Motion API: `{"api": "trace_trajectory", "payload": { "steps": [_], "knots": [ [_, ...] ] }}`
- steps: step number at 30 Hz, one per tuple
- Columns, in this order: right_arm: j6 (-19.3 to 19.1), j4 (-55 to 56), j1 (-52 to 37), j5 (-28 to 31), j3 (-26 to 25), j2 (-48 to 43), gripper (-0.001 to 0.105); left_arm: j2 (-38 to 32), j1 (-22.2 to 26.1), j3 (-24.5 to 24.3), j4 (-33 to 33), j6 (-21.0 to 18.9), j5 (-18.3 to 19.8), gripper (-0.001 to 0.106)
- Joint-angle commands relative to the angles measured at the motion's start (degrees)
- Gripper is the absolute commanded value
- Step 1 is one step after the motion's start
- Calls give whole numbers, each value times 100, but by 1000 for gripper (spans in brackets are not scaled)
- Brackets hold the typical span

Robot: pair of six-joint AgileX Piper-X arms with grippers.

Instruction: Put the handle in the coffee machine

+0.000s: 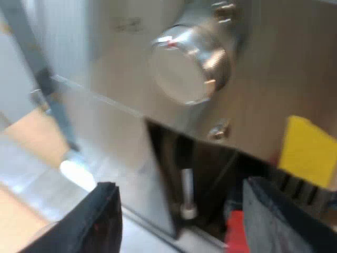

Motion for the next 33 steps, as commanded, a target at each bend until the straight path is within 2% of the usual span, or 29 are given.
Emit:
{"api": "trace_trajectory", "payload": {
  "steps": [1, 3, 5, 7, 9, 11, 16, 20, 29, 33],
  "knots": [
    [-123, -927, -15, -272, -310, -380, 26, -57, -4, -173, 10, 55, -295, 53],
    [-123, -927, -15, -272, -310, -380, 26, -57, -4, -249, 10, 55, -485, 48],
    [-123, -927, -15, -272, -310, -380, 26, -57, -4, -339, 10, 55, -780, 31],
    [-123, -927, -15, -272, -310, -380, 26, -57, -4, -357, 10, 55, -893, 22],
    [-123, -927, -15, -272, -310, -380, 26, -57, -20, -378, 10, 55, -1196, 1],
    [-123, -927, -15, -272, -310, -380, 26, -57, -56, -376, 10, 120, -1374, 1],
    [-123, -927, -15, -272, -310, -380, 26, -57, -161, -376, 10, 190, -1517, 1],
    [-123, -927, -15, -272, -310, -380, 26, -57, -435, -376, 10, 294, -1963, 1],
    [-123, -927, -15, -272, -310, -380, 26, 241, -927, -376, 276, 310, -2613, 1],
    [-123, -927, -15, -272, -310, -380, 26, 374, -1093, -376, 786, 859, -2944, 1]
  ]
}}
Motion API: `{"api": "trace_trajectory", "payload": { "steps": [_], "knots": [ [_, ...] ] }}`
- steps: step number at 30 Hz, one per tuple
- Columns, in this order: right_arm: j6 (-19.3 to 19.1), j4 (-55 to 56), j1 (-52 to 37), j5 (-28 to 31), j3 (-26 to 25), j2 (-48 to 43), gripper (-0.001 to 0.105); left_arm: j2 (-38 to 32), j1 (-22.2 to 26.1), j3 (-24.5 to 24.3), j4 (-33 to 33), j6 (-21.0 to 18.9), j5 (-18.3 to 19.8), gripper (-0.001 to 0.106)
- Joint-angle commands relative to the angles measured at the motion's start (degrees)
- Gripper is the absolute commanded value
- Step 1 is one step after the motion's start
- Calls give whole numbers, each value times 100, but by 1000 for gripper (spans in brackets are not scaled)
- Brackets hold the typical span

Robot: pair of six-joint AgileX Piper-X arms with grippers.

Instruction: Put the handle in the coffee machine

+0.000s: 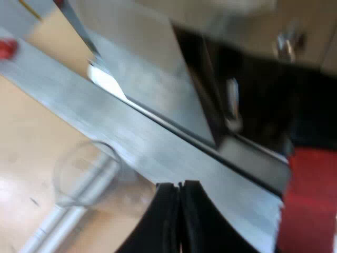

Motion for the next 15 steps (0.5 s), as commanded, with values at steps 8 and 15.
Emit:
{"api": "trace_trajectory", "payload": {
  "steps": [8, 15],
  "knots": [
    [-119, -927, -15, -272, -310, -380, 26, 29, -368, -34, 955, 706, -378, 1],
    [-119, -927, -15, -272, -310, -380, 26, 29, -366, -34, 1452, 852, -320, 1]
  ]
}}
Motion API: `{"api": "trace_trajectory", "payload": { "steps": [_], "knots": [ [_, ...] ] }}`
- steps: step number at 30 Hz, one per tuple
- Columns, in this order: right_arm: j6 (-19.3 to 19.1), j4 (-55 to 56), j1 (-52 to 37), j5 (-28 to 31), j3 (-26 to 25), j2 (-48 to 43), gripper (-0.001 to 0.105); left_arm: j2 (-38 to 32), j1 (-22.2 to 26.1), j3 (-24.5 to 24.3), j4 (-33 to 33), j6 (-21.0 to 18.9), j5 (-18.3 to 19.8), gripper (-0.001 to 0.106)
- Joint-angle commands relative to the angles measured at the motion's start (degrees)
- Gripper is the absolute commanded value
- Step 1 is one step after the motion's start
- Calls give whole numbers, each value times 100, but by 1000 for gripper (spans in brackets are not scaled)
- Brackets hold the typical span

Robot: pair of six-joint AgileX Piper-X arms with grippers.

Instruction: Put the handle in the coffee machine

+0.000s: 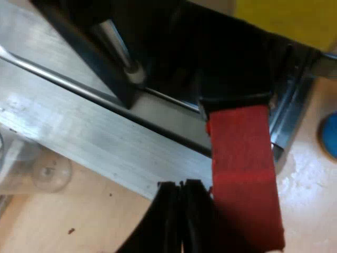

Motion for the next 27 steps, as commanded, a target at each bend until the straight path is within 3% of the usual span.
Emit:
{"api": "trace_trajectory", "payload": {
  "steps": [1, 5, 11, 16, 24, 27],
  "knots": [
    [-110, -1061, -15, -262, -268, -380, 26, -35, -32, -34, 366, 73, 138, 1],
    [-110, -1061, -15, -262, -268, -380, 26, -35, -32, -34, 702, 73, 569, 1],
    [-110, -1061, -15, -262, -268, -380, 26, -35, -32, -34, 838, 43, 701, 1],
    [-110, -1061, -15, -262, -268, -380, 26, -35, -32, -34, 1264, 45, 1106, 1],
    [-90, -1061, 2, -287, -268, -380, 26, -35, -32, -34, 1075, 45, 1102, 1],
    [-90, -1012, 40, -287, -268, -380, 26, -35, -32, -34, 817, 45, 937, 1]
  ]
}}
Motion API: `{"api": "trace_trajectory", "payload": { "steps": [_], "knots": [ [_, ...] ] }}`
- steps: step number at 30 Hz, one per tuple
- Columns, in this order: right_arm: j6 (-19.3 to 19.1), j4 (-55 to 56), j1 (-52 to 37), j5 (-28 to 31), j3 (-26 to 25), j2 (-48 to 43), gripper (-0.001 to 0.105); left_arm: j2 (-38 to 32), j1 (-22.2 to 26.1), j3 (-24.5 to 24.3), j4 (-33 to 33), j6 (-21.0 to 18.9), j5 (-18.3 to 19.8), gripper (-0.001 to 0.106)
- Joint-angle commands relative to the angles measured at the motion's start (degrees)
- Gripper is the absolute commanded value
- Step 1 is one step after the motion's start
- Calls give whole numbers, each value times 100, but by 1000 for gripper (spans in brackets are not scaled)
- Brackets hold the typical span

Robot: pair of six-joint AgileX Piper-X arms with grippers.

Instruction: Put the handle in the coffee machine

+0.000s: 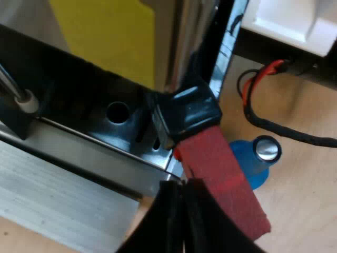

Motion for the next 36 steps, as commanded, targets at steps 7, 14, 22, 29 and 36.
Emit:
{"api": "trace_trajectory", "payload": {
  "steps": [7, 14, 22, 29, 36],
  "knots": [
    [86, -151, 27, -127, -106, -825, 26, -10, -32, -34, -493, -212, -152, 1],
    [788, 276, 27, -127, -106, -825, 26, 633, -93, -34, -859, -561, 564, 1],
    [1167, 968, 27, -368, -106, -825, 26, 1575, -906, -34, -637, -560, 626, 1],
    [956, 1032, 27, -342, -106, -825, 26, 1731, -1052, -34, -821, -547, 606, 1],
    [761, 1183, 27, -209, -106, -843, 26, 1715, -1052, -34, -722, -547, 524, 1]
  ]
}}
